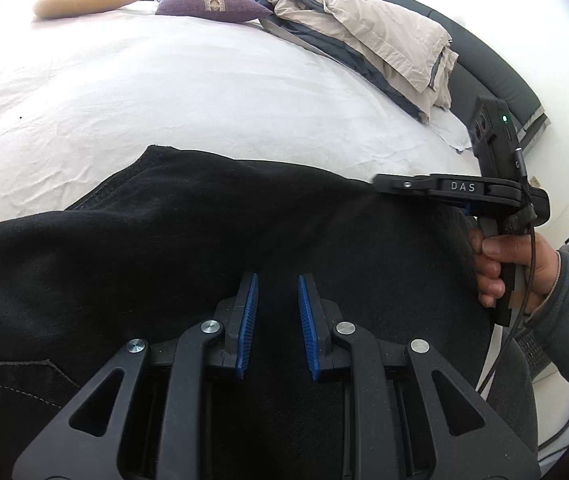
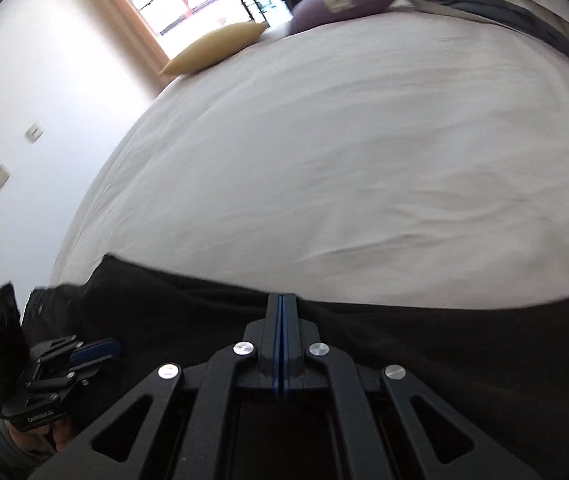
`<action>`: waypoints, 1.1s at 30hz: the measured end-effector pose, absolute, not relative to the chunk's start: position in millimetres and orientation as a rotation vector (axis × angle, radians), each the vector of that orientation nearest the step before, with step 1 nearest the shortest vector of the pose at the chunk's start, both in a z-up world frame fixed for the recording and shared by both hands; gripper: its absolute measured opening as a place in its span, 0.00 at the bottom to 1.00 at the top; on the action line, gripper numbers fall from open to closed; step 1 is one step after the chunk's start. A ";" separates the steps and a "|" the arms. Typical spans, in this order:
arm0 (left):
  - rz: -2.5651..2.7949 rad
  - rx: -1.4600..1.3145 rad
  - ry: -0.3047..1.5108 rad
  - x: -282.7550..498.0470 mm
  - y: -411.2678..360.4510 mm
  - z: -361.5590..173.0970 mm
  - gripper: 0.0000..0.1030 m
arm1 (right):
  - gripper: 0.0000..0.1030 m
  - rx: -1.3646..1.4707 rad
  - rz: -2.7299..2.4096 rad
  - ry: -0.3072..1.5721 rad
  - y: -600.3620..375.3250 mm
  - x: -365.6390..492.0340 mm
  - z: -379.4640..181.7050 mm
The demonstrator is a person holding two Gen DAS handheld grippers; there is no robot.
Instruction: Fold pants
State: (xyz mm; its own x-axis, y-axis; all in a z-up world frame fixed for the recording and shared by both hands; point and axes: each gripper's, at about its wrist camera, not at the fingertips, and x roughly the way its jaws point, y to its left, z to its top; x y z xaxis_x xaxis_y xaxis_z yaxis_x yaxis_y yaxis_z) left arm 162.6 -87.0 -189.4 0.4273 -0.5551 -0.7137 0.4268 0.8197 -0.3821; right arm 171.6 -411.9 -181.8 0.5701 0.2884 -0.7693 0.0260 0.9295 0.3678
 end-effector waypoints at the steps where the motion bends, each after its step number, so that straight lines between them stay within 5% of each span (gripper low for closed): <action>1: -0.614 -0.150 0.949 162.6 -87.4 -189.2 0.19 | 0.00 0.399 0.043 0.942 -443.2 161.9 -183.9; 6: -0.594 -0.118 0.956 162.9 -91.9 -186.4 0.19 | 0.06 0.498 -0.503 0.868 -551.1 84.7 -159.7; 9: -0.555 -0.070 0.965 160.0 -101.7 -179.9 0.19 | 0.10 0.645 -0.328 0.743 -555.4 63.4 -134.8; 11: -0.523 -0.046 0.965 156.5 -110.4 -174.5 0.19 | 0.28 0.656 -0.141 0.744 -525.6 54.8 -128.6; 14: -0.514 -0.026 0.973 152.6 -119.0 -172.5 0.20 | 0.32 0.667 -0.052 0.802 -502.0 57.5 -152.5; 15: -0.514 -0.015 0.973 151.7 -119.9 -172.1 0.19 | 0.31 0.650 -0.124 0.841 -500.7 53.6 -162.6; 16: -0.518 -0.018 0.976 151.3 -119.3 -172.6 0.19 | 0.06 0.665 -0.193 0.857 -515.8 47.7 -173.3; 19: -0.515 -0.046 0.986 151.8 -112.4 -172.7 0.19 | 0.00 0.722 -0.391 0.824 -565.7 29.3 -179.2; 21: -0.507 -0.057 0.989 151.2 -108.4 -173.7 0.19 | 0.12 0.641 -0.578 0.815 -579.6 18.8 -155.6; 23: -0.486 -0.051 0.996 153.9 -112.9 -170.8 0.19 | 0.45 0.638 -0.579 0.764 -585.8 10.9 -127.2; 25: -0.478 -0.061 0.994 151.9 -115.3 -164.0 0.20 | 0.55 0.614 -0.553 0.731 -578.6 5.1 -109.0; 33: -0.578 -0.095 1.025 156.3 -150.2 -165.2 0.20 | 0.58 0.955 -0.547 0.777 -577.0 -45.1 -167.5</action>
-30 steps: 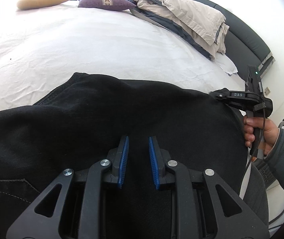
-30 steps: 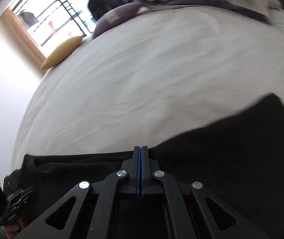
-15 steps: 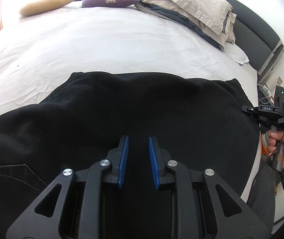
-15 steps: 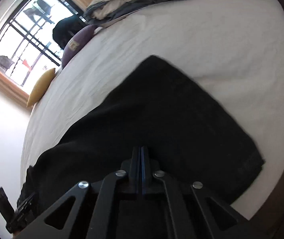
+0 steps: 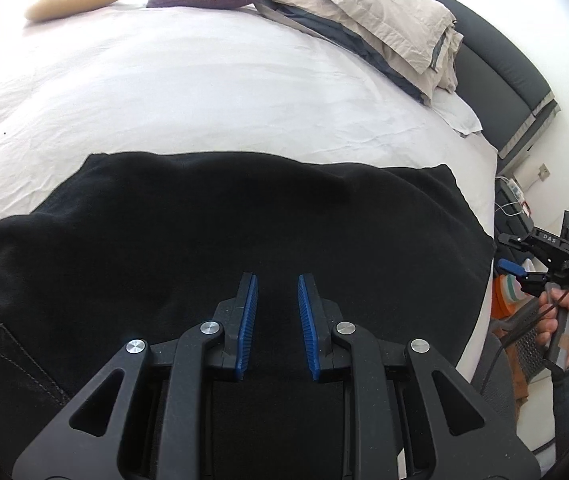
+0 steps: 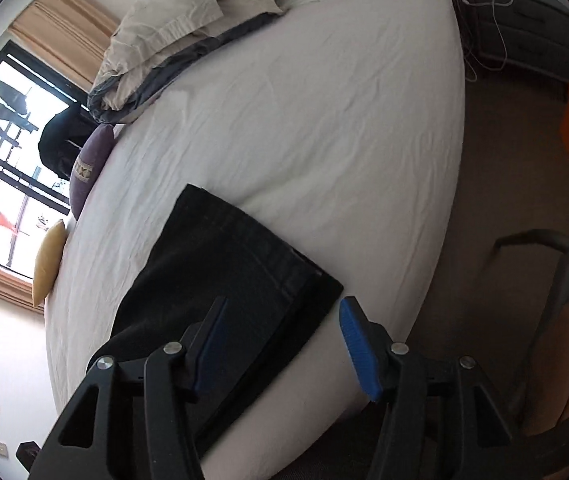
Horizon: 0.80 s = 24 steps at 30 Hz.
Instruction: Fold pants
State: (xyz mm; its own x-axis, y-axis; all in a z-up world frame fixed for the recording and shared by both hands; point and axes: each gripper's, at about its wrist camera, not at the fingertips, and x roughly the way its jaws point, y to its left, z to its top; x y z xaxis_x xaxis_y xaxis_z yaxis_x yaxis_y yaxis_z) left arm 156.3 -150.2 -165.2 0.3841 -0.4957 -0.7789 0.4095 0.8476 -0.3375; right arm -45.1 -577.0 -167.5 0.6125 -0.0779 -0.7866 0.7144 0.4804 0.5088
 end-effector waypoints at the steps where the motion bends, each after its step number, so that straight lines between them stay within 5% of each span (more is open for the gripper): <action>1: -0.573 -0.098 1.037 156.6 -150.7 -170.2 0.20 | 0.58 0.986 -0.553 0.771 -577.2 -44.4 -172.7; 24: -0.579 -0.124 1.047 157.6 -148.6 -189.9 0.19 | 0.52 1.283 -0.461 0.629 -594.0 -53.2 -201.4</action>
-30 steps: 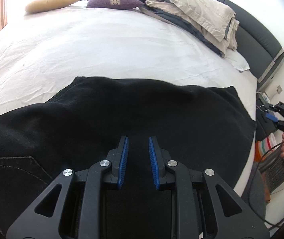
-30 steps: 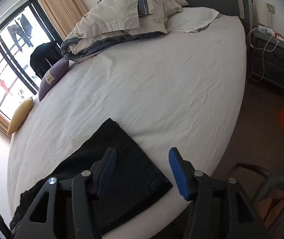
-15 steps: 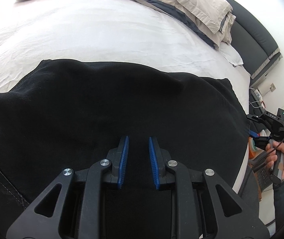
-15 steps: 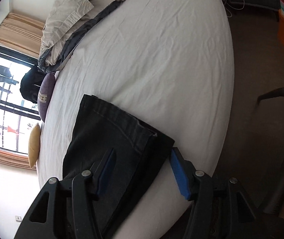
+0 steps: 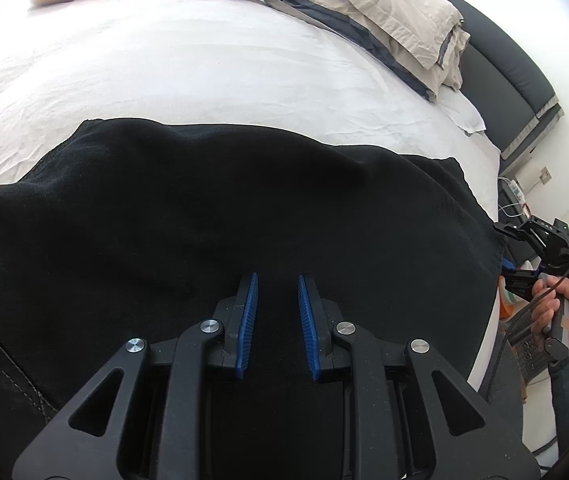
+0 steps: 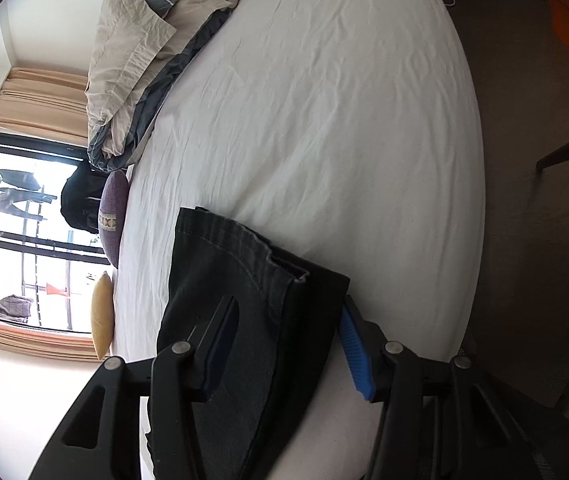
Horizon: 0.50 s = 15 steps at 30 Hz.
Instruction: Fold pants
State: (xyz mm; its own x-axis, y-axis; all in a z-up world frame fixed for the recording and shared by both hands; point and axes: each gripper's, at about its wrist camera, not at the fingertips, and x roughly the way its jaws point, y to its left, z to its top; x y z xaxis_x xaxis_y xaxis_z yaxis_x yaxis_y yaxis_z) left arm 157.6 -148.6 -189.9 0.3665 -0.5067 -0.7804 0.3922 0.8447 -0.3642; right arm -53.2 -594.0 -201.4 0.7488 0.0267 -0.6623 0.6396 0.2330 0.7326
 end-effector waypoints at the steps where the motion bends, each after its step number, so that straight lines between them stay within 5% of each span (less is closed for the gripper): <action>1: -0.581 -0.129 1.049 158.0 -147.7 -190.2 0.19 | 0.45 1.285 -0.462 0.619 -594.1 -54.9 -201.6; 8: -0.588 -0.153 1.051 159.8 -139.1 -192.0 0.19 | 0.20 1.313 -0.448 0.585 -595.8 -63.6 -207.5; 15: -0.586 -0.154 1.051 160.9 -138.2 -191.8 0.19 | 0.14 1.222 -0.426 0.557 -586.6 -60.0 -187.9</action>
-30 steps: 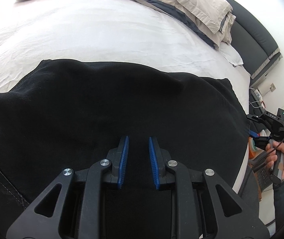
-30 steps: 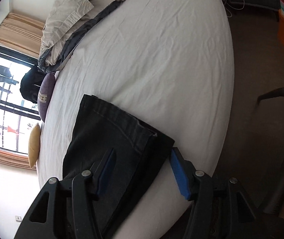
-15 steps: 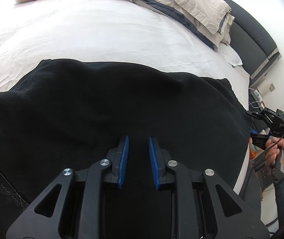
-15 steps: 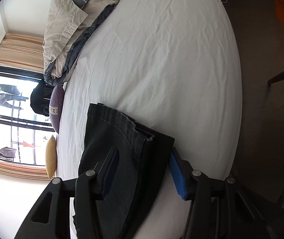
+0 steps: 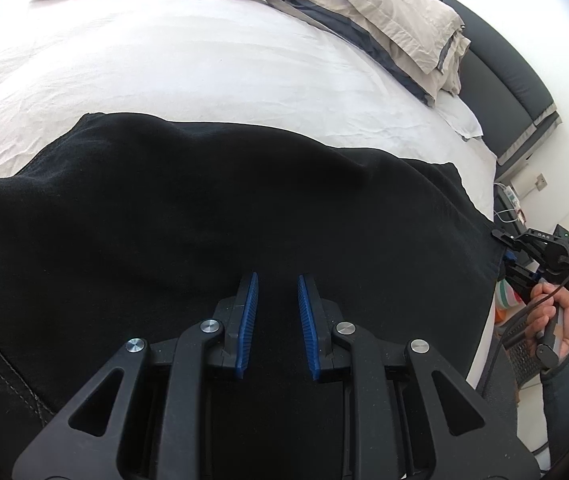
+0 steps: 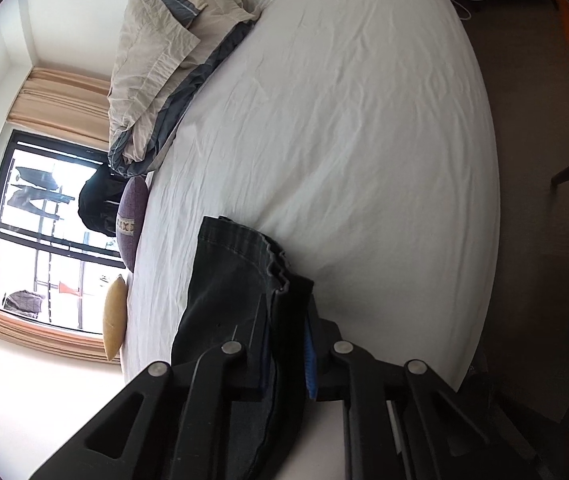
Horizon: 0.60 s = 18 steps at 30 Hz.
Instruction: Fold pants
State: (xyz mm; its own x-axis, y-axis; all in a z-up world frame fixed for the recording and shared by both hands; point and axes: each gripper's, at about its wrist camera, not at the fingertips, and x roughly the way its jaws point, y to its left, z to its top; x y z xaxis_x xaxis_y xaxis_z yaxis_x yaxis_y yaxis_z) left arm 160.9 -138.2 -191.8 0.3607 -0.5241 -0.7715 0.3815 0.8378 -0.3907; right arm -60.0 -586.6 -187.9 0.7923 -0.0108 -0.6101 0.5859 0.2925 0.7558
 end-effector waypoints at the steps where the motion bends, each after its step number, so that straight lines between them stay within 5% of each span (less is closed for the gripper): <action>1: -0.587 -0.154 1.050 160.9 -138.1 -191.9 0.19 | 0.14 1.200 -0.427 0.558 -584.4 -58.2 -182.4; 8: -0.589 -0.182 1.053 162.5 -134.3 -194.1 0.19 | 0.14 0.762 -0.349 0.629 -515.6 -16.1 -105.6; 12: -0.604 -0.246 1.067 165.5 -124.4 -194.7 0.19 | 0.14 0.263 -0.069 0.752 -383.8 21.6 -65.1; 15: -0.605 -0.369 1.096 170.6 -108.0 -194.2 0.20 | 0.13 -0.061 0.169 0.856 -281.1 26.0 -78.2; 18: -0.602 -0.468 1.112 169.8 -88.5 -191.9 0.20 | 0.13 -0.089 0.211 0.896 -248.3 26.9 -100.6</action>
State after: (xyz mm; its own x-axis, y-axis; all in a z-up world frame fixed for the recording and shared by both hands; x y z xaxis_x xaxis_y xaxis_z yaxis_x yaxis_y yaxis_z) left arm 169.8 -88.5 -191.9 0.3142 -0.6588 -0.6836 0.2123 0.7506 -0.6258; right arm 26.9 -248.3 -100.6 0.6058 0.1448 -0.7824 -0.2189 0.9757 0.0110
